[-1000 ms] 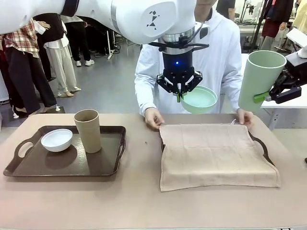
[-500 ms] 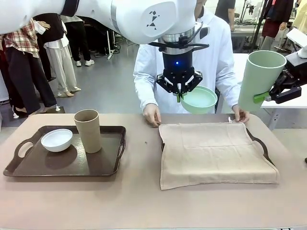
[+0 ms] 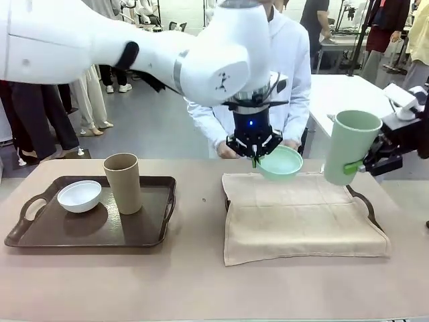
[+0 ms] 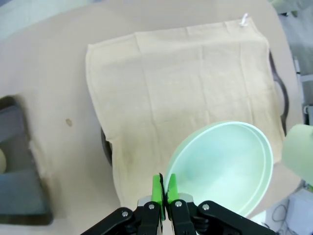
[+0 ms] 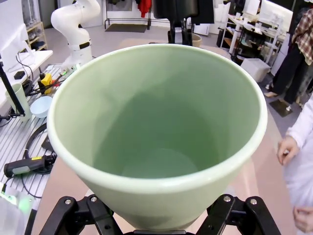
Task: Set up a tray with a mat and arrange the tableware.
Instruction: Place the Picnic Bowl and Reusable plastic cup back onto the Handle tray in front of the human's position.
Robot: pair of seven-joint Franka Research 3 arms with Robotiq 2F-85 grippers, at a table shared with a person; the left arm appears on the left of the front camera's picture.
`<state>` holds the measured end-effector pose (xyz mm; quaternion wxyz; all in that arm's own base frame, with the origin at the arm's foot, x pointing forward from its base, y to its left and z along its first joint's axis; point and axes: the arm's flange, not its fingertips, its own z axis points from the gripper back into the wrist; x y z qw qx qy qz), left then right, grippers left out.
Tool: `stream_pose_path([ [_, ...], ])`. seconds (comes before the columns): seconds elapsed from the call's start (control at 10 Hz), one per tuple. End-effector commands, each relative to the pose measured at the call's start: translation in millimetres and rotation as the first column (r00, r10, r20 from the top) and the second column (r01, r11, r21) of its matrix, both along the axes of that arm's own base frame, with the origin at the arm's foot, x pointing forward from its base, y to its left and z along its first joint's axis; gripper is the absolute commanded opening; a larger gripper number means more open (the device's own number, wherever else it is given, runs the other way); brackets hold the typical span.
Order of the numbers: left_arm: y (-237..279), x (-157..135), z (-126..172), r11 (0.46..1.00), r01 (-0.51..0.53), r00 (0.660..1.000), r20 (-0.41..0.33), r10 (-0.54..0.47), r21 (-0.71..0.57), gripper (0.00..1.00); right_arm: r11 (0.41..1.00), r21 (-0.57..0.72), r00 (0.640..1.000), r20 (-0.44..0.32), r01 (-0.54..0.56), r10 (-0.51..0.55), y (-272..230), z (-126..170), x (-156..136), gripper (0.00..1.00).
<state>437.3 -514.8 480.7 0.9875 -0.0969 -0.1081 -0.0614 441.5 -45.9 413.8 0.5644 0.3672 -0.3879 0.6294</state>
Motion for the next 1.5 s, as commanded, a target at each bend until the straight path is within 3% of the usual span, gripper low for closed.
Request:
stream_pose_path([
  [0.0,10,3,-19,0.999,-0.005,0.999,-0.034,0.004,-0.042,0.04,1.000,0.023,1.000,0.022,0.006,-0.006,10,-22,6,0.82],
  [0.3,6,11,-47,0.998,-0.018,0.998,-0.066,0.014,-0.052,0.04,1.000,0.004,1.000,0.005,0.002,-0.002,13,-49,11,0.82],
  [0.7,1,15,-45,0.999,-0.033,0.998,-0.059,0.031,-0.032,0.04,1.000,-0.012,1.000,-0.016,-0.003,0.003,8,-48,11,0.82],
  [0.8,1,15,-46,0.999,-0.038,0.997,-0.069,0.036,-0.035,0.04,0.998,0.017,0.998,-0.034,-0.058,0.058,1,-55,20,0.82],
  [1.4,-12,40,-99,0.997,-0.074,0.995,-0.065,0.074,-0.007,0.04,0.994,0.039,0.989,-0.101,-0.100,0.104,4,-110,47,0.82],
])
